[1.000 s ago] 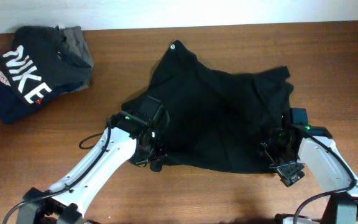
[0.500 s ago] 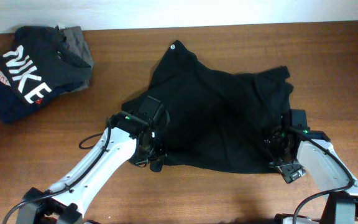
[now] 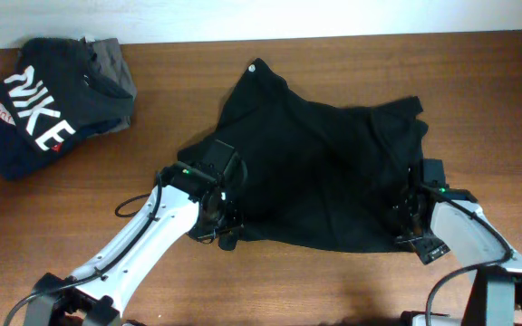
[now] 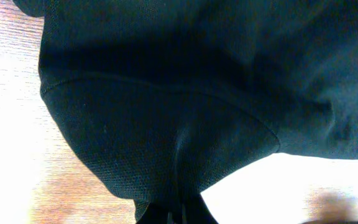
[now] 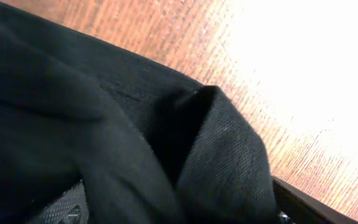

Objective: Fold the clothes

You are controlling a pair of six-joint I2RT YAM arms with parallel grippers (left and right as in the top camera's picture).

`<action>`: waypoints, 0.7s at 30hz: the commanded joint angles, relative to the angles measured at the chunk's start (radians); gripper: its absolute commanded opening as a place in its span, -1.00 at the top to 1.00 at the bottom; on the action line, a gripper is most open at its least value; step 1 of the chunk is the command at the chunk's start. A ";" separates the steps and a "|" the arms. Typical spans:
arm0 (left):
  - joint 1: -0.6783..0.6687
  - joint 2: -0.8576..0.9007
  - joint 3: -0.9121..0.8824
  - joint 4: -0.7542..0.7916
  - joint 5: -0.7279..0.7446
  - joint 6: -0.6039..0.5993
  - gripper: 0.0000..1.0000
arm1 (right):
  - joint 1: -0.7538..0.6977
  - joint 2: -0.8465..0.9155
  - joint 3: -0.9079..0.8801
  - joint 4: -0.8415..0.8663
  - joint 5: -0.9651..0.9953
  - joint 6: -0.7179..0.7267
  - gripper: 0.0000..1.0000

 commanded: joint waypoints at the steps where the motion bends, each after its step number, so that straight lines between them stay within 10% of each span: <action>1: 0.004 -0.018 0.010 -0.003 -0.011 0.019 0.98 | 0.004 0.025 -0.011 0.008 0.035 0.006 -0.69; 10: 0.004 -0.019 0.012 -0.003 -0.012 0.020 0.99 | 0.004 0.035 -0.008 0.028 0.012 0.006 0.86; 21: 0.004 -0.038 0.221 -0.072 -0.100 0.104 0.98 | 0.004 -0.029 0.105 -0.062 0.004 -0.053 0.92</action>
